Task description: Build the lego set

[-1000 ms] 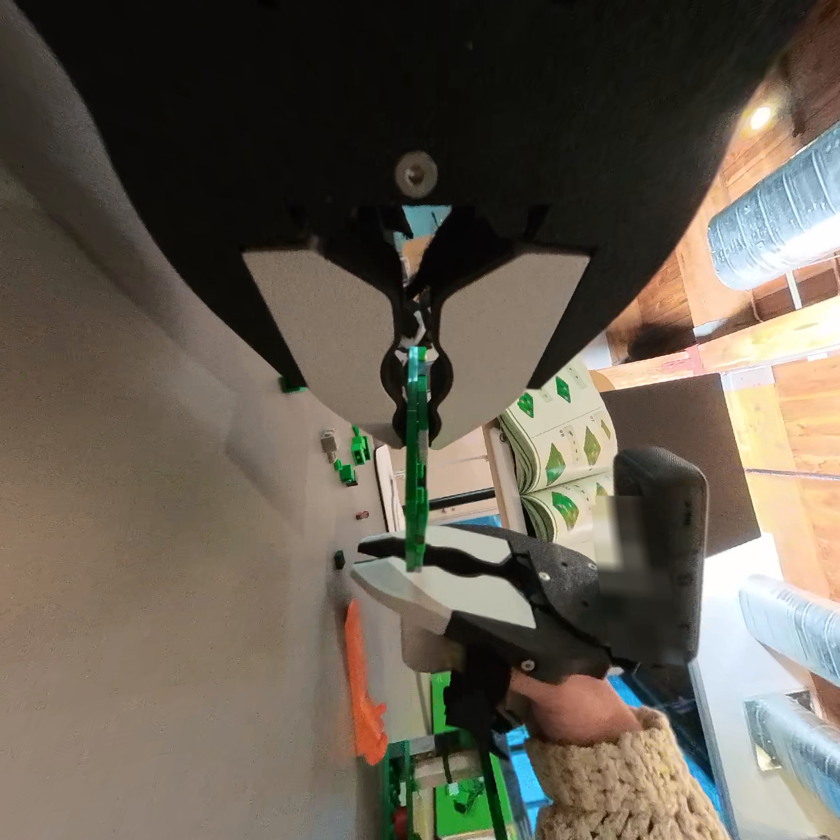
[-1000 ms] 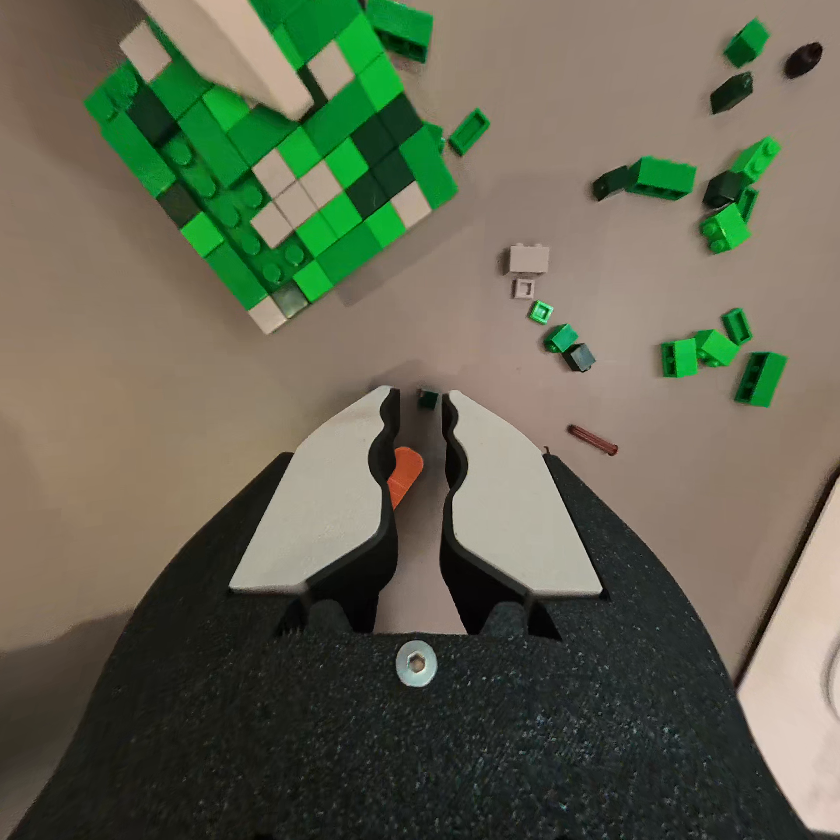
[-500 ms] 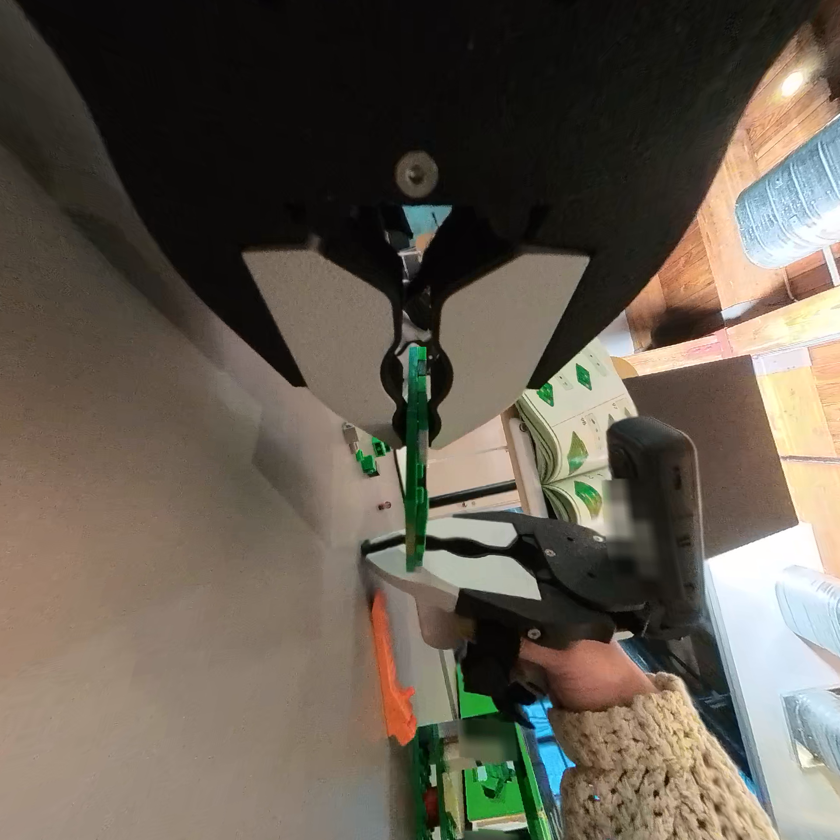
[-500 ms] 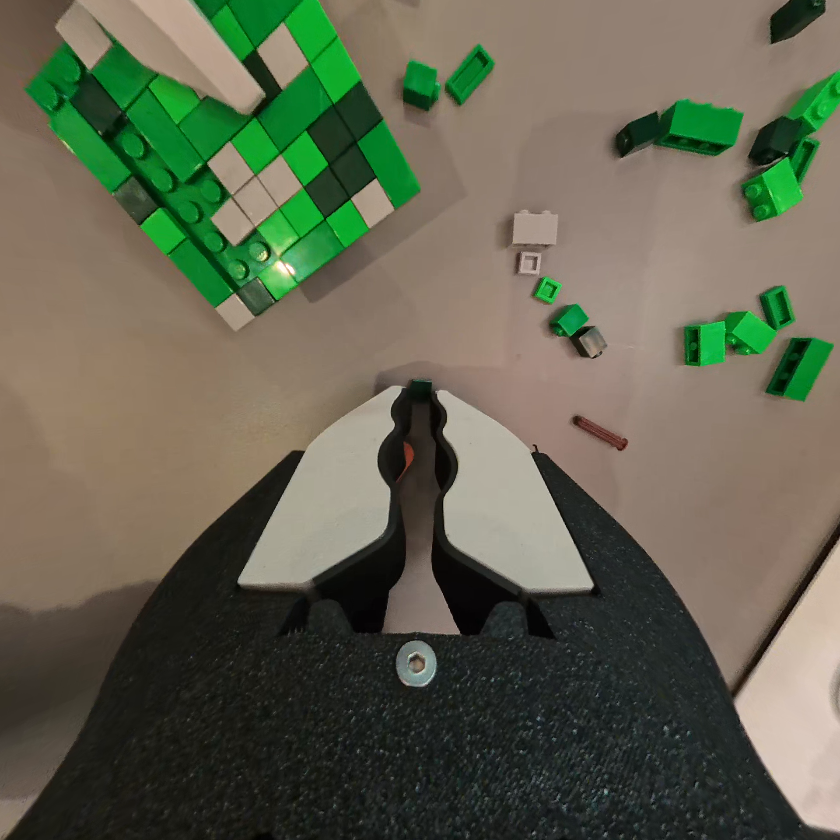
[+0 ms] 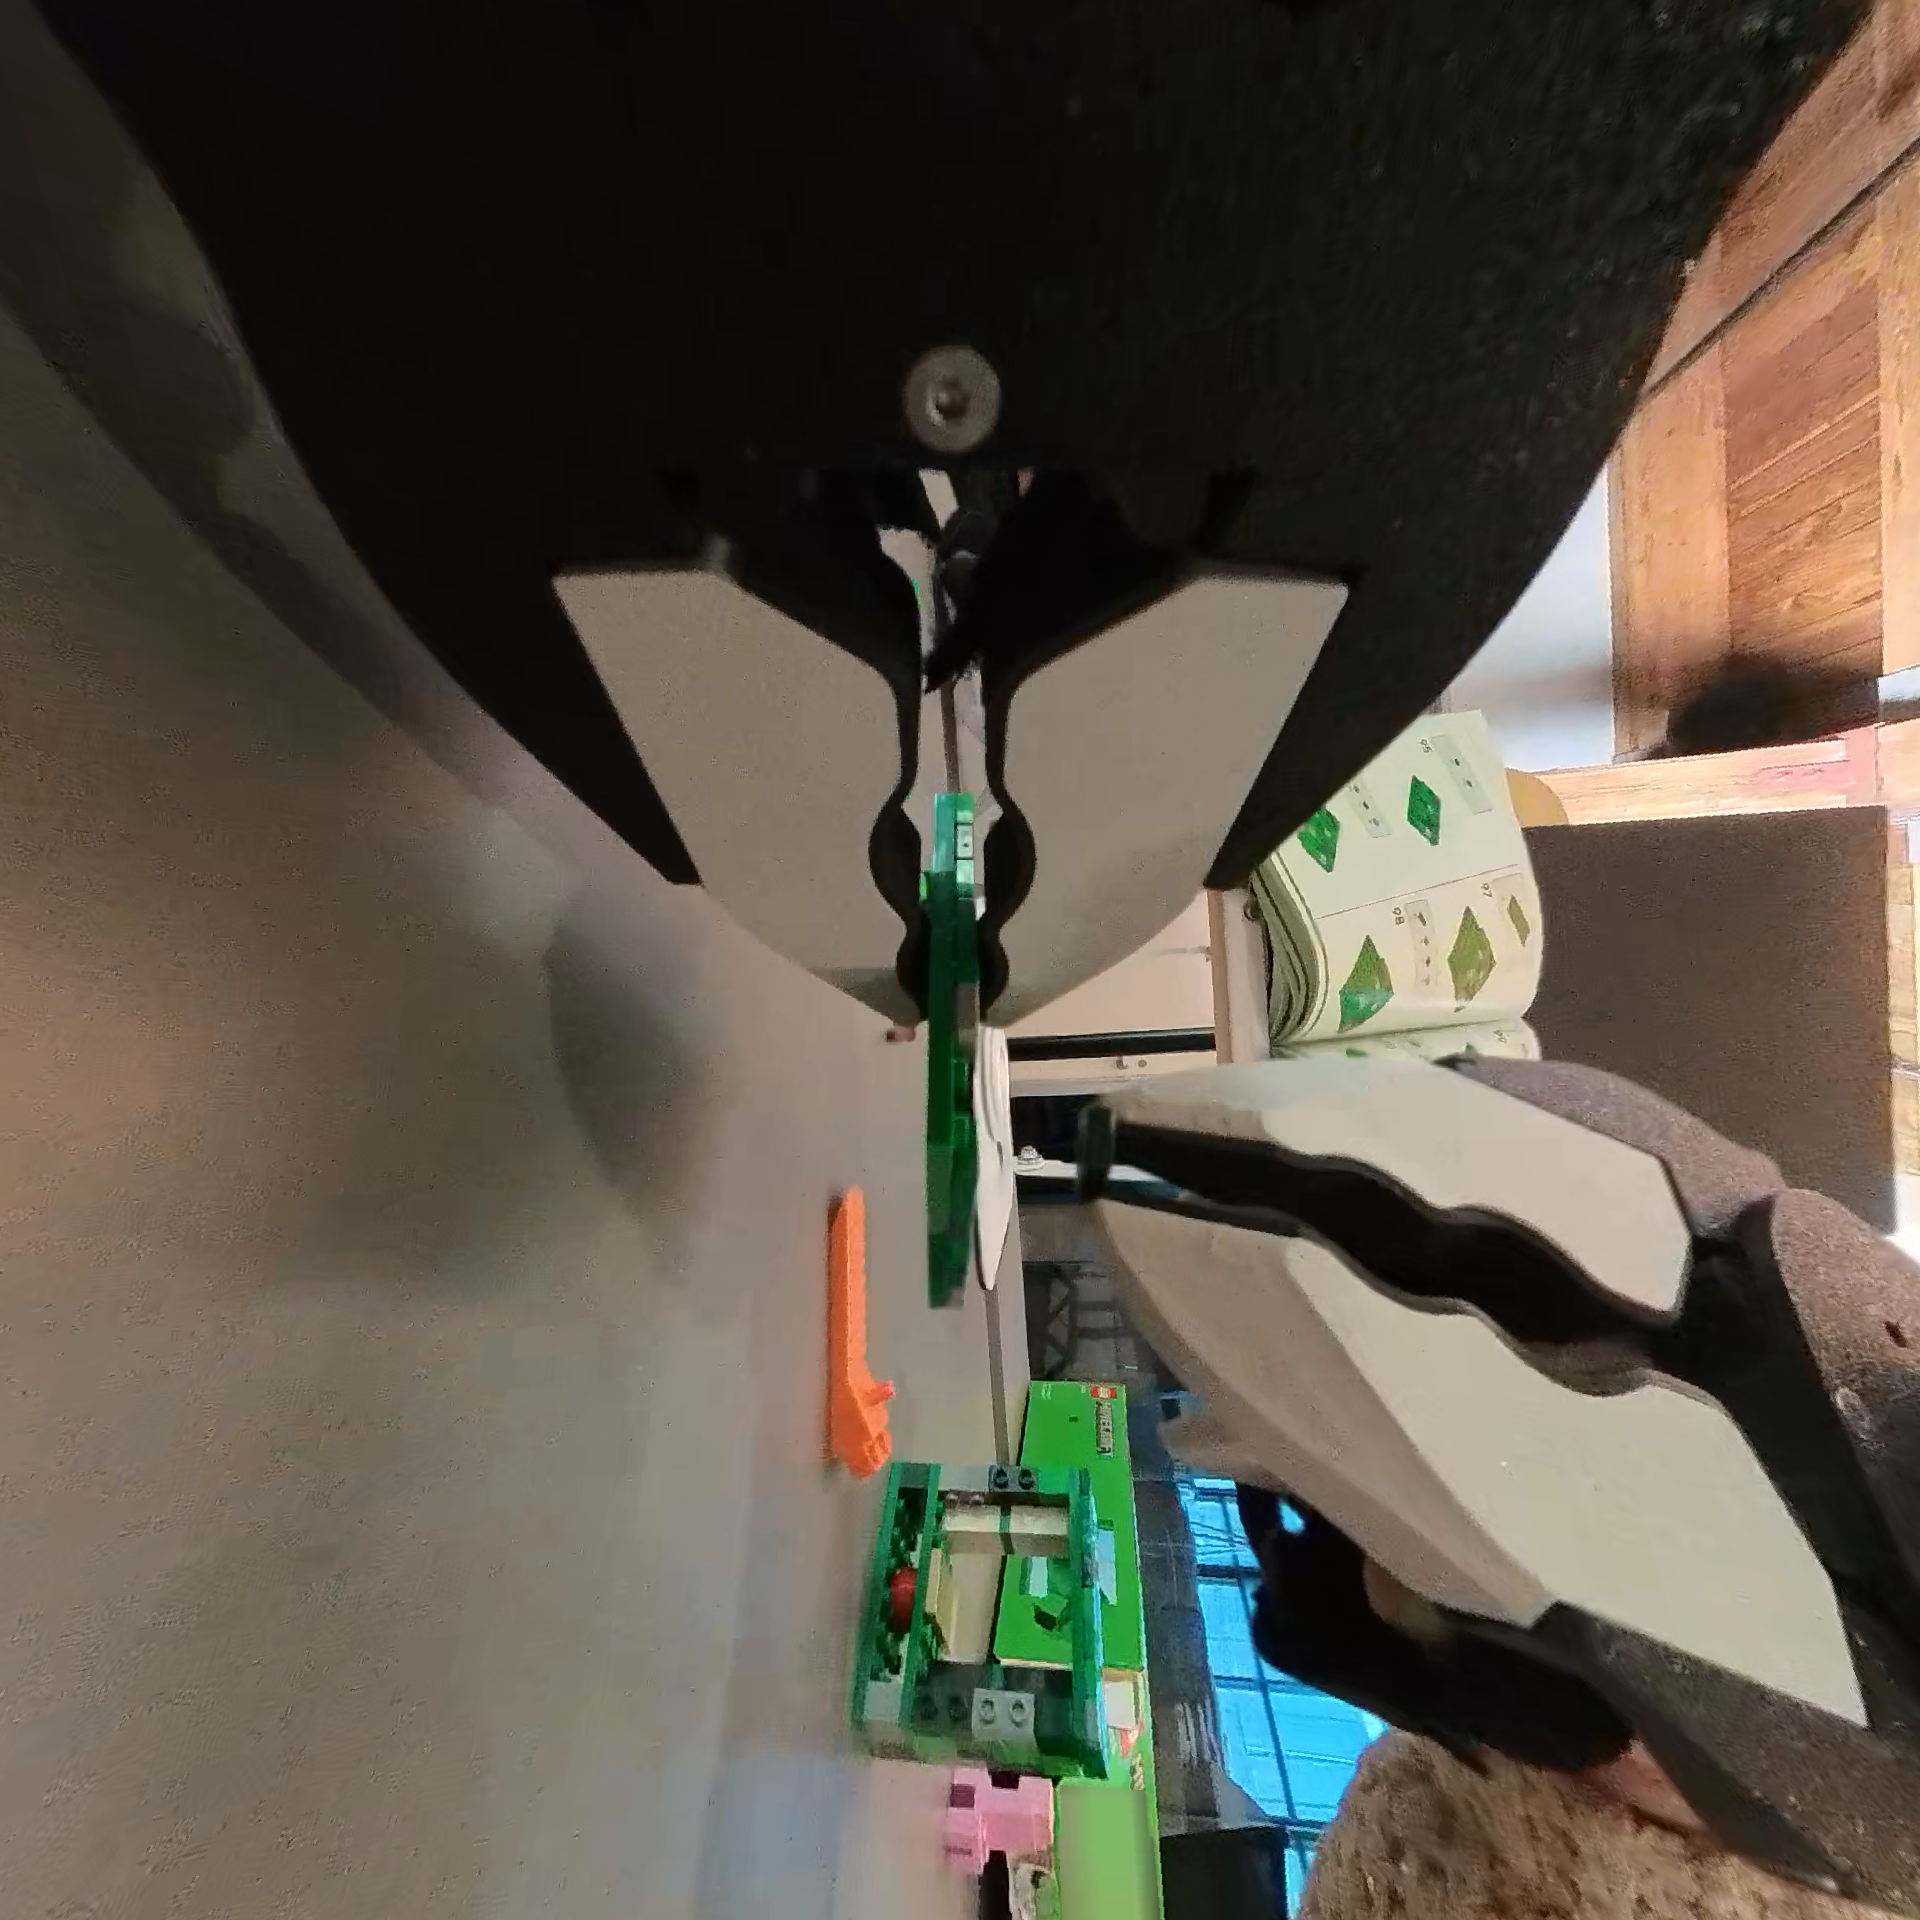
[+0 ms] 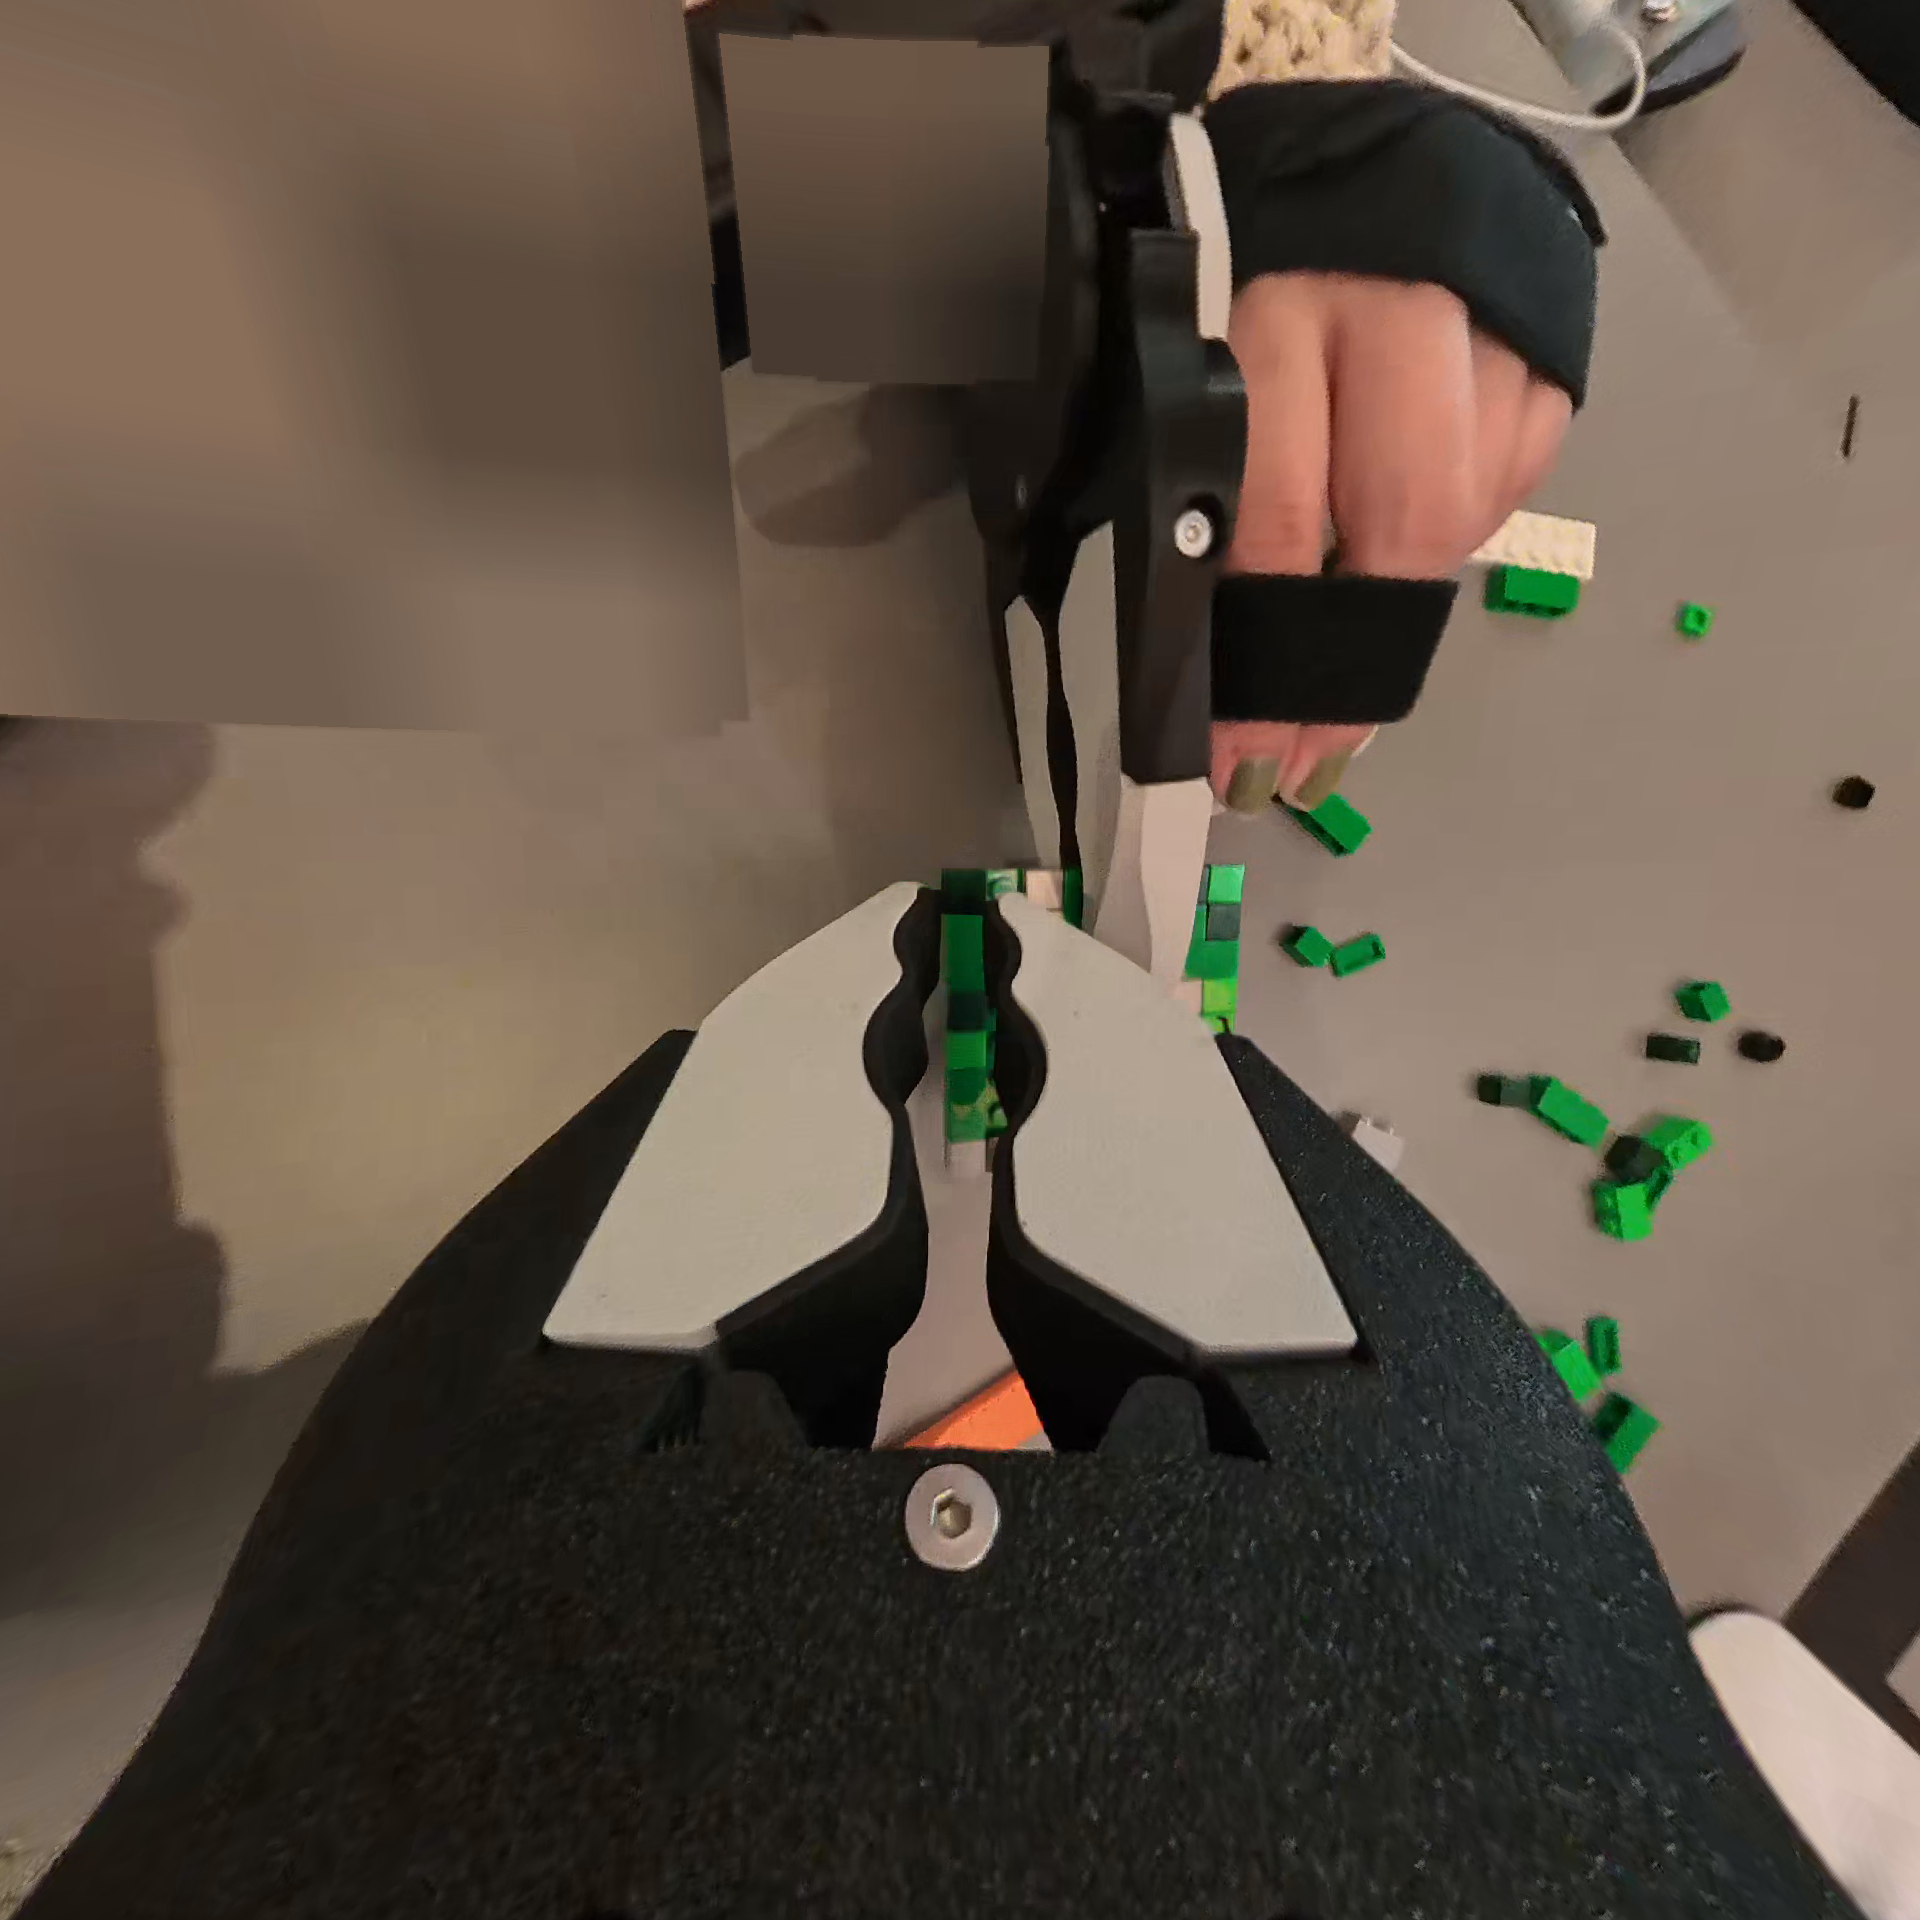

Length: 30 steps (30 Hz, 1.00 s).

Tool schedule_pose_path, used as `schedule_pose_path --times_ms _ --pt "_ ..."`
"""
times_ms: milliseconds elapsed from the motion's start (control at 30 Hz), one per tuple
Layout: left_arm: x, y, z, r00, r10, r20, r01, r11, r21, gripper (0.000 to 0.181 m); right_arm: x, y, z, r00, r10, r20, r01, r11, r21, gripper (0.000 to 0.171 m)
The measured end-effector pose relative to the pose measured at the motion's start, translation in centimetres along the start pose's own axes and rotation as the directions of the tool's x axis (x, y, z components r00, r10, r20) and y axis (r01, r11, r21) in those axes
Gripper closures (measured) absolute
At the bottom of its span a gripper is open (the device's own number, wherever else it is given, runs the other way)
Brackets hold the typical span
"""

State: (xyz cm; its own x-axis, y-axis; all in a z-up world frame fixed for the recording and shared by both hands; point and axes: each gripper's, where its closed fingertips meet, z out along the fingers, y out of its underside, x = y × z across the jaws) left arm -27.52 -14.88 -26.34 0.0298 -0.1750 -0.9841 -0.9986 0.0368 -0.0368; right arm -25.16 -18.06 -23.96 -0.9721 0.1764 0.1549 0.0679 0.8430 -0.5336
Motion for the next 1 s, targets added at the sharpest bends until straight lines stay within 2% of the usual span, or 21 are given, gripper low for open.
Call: schedule_pose_path --times_ms 333,533,1000 --pt "-0.4 -1.0 -0.5 1.000 -0.020 0.014 0.019 0.997 0.070 0.176 -0.6 -0.1 0.7 0.997 -0.050 0.052 0.053 0.996 -0.068 0.164" --pt "-0.3 -1.2 -0.5 0.999 -0.032 -0.001 0.032 0.996 0.088 0.176 -0.9 -0.2 1.0 0.996 -0.036 0.076 0.041 0.997 -0.062 0.164" --pt "-0.1 -1.1 -0.4 0.999 -0.039 -0.021 0.040 0.996 0.079 0.176 -0.8 0.1 1.1 0.997 -0.016 0.073 0.021 0.997 -0.071 0.163"
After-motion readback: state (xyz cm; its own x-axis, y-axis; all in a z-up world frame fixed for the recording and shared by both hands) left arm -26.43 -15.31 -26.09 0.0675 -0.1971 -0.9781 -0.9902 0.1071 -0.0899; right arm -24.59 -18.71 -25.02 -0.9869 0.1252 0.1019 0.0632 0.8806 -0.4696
